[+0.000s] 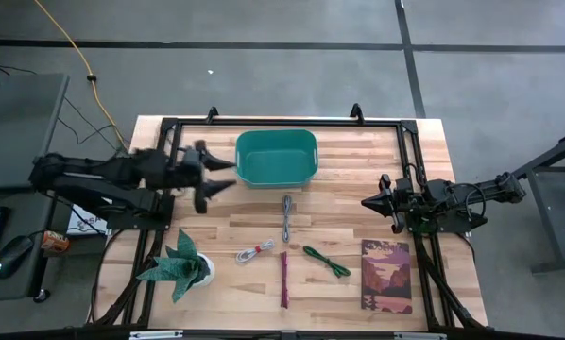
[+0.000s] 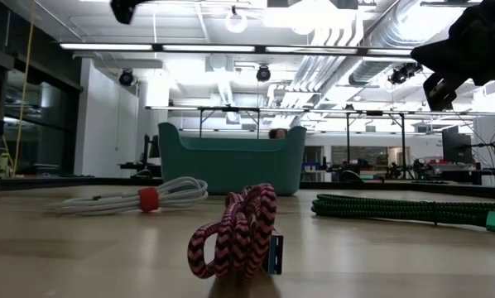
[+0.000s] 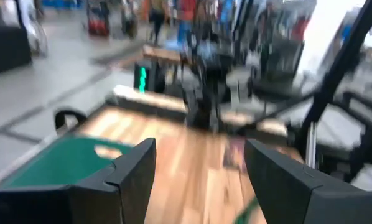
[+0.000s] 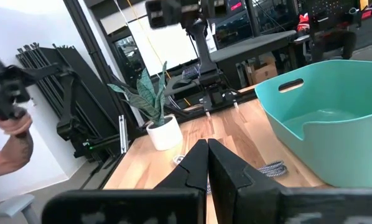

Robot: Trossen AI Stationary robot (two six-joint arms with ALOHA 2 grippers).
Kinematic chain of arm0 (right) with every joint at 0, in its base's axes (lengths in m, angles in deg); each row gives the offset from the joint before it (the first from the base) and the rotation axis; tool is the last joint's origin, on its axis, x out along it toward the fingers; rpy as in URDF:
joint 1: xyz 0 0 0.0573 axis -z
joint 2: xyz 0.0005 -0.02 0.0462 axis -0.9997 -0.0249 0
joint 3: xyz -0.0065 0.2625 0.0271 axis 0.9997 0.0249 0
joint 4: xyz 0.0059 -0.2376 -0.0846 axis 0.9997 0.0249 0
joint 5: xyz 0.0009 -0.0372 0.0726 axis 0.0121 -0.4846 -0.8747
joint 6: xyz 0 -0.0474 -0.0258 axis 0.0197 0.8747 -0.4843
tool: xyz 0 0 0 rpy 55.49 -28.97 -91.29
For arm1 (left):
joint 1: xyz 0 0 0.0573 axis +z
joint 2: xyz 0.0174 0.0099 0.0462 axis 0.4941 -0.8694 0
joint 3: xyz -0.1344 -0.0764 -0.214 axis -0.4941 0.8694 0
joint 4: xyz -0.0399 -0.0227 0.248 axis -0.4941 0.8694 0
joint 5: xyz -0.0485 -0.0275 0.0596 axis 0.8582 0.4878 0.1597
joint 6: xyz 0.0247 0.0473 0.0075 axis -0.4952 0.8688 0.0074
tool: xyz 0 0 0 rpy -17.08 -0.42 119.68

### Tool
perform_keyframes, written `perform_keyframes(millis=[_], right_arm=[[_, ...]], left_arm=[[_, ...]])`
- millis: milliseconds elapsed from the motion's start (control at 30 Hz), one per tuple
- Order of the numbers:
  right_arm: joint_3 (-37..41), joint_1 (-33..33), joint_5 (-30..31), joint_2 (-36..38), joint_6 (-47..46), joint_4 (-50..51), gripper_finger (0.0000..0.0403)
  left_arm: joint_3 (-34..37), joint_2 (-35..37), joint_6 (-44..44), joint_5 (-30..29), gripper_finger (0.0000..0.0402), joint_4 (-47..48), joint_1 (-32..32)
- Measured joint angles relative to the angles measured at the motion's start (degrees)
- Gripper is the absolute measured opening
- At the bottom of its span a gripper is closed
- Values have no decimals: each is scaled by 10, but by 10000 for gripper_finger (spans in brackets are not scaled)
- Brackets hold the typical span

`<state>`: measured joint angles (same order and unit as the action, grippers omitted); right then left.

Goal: Pick and place USB-C Cables
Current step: Put the white charger cable into the green bin

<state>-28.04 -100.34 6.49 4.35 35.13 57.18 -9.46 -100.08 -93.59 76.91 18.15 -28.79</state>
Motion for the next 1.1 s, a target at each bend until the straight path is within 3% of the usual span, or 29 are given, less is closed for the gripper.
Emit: perform_keyframes(millis=[267, 533, 867, 1100], right_arm=[[0, 0, 1, 0, 0, 2, 0], [0, 0, 1, 0, 2, 6, 0], [0, 0, 1, 0, 0, 28, 0], [0, 0, 1, 0, 0, 29, 0]], left_arm=[[-47, -205, -17, -9, 225, 42, -69], [-83, -362, -73, -13, 225, 55, -129], [-96, -468, -151, -47, 225, 83, -169], [-97, -515, -215, -38, 225, 83, -185]])
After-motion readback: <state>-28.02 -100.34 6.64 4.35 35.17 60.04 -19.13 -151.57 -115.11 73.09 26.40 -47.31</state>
